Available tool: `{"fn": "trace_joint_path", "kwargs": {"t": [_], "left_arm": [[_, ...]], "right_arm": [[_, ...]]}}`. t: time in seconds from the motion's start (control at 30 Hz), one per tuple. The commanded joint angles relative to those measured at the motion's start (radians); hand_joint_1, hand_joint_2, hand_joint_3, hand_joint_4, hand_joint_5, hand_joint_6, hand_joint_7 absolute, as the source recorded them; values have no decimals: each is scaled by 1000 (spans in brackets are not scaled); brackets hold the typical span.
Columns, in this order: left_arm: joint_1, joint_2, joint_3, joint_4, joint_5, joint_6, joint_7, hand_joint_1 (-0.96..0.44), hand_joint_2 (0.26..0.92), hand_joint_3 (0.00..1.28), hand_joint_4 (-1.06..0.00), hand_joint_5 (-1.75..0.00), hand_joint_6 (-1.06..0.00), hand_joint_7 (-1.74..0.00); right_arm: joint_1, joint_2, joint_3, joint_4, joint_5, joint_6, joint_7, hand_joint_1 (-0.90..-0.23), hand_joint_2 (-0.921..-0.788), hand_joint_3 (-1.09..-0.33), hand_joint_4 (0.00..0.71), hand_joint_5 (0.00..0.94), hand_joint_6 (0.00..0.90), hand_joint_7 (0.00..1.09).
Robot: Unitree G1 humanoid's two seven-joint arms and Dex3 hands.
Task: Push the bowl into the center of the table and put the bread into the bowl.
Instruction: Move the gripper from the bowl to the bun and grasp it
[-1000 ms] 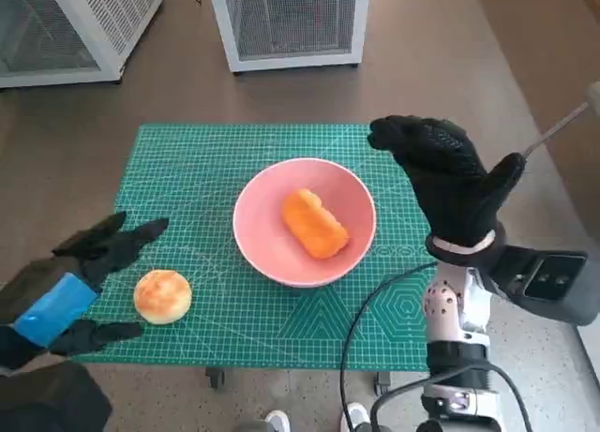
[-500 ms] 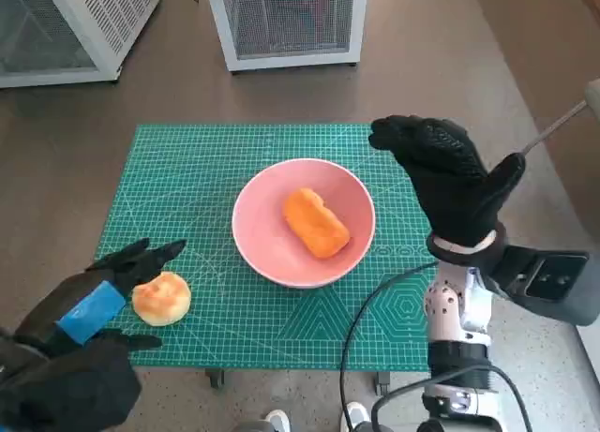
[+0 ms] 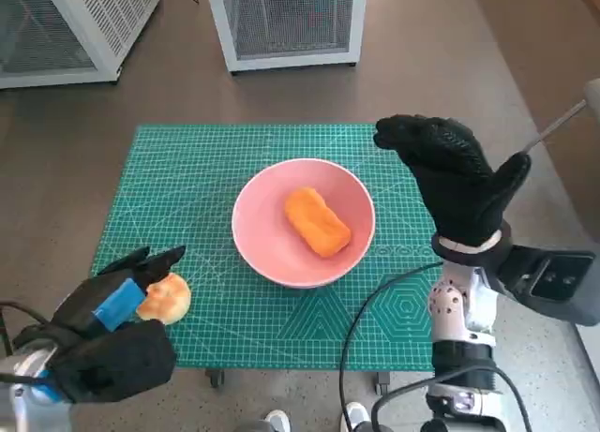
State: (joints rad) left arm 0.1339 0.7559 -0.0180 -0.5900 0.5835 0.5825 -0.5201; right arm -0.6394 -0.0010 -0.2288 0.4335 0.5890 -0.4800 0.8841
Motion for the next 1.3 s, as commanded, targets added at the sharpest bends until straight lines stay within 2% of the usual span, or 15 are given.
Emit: {"fn": "trace_joint_path", "kwargs": {"t": [0.03,0.23,0.43,0.63,0.8,0.83,0.87,0.9,0.97,1.03,1.1,1.3], "left_arm": [[-41,-22,-43,62,57,11,31,-133,774,7,-168,-9,-274,-10],[-74,-51,-73,161,99,-18,94,-94,794,12,-231,-23,-347,-33],[-91,-80,-89,260,116,-67,171,-41,832,15,-364,-25,-470,-39],[-100,-97,-99,332,127,-112,229,15,870,15,-530,-45,-622,-60],[-109,-101,-104,377,139,-144,256,53,900,15,-754,-98,-789,-102],[-110,-100,-104,380,139,-148,258,42,904,24,-745,-309,-755,-309],[-109,-98,-102,379,138,-155,260,28,910,60,-707,-644,-680,-635],[-110,-98,-100,379,137,-159,262,18,914,72,-699,-851,-642,-824],[-109,-97,-97,375,136,-166,263,10,917,83,-692,-1030,-609,-988],[-106,-95,-90,359,132,-173,262,5,919,76,-696,-1135,-612,-1068],[-104,-93,-83,353,127,-184,263,4,919,73,-694,-1169,-618,-1096],[-99,-95,-55,330,96,-216,257,2,920,65,-686,-1177,-634,-1145]], "right_arm": [[23,-12,1,-2,1,13,2,-628,-921,-629,218,0,383,5],[19,-14,1,4,-1,11,7,-629,-921,-630,217,0,382,4],[17,-18,2,5,0,14,10,-624,-921,-634,217,0,381,4],[19,-22,3,-2,-2,18,8,-622,-921,-636,218,0,381,4],[17,-28,4,-3,-1,20,8,-622,-921,-637,218,0,381,4],[16,-29,4,-2,-1,21,9,-622,-921,-637,218,0,381,4],[16,-30,4,-1,0,23,10,-622,-921,-637,218,0,381,4],[14,-32,3,0,1,23,10,-622,-921,-637,218,1,381,4],[13,-33,3,3,2,24,11,-622,-921,-637,219,1,381,4],[12,-35,2,5,2,24,13,-622,-921,-637,219,1,381,4],[11,-36,2,5,2,25,13,-622,-921,-637,219,1,381,4],[9,-39,1,10,3,26,16,-619,-921,-634,219,1,380,4]]}}
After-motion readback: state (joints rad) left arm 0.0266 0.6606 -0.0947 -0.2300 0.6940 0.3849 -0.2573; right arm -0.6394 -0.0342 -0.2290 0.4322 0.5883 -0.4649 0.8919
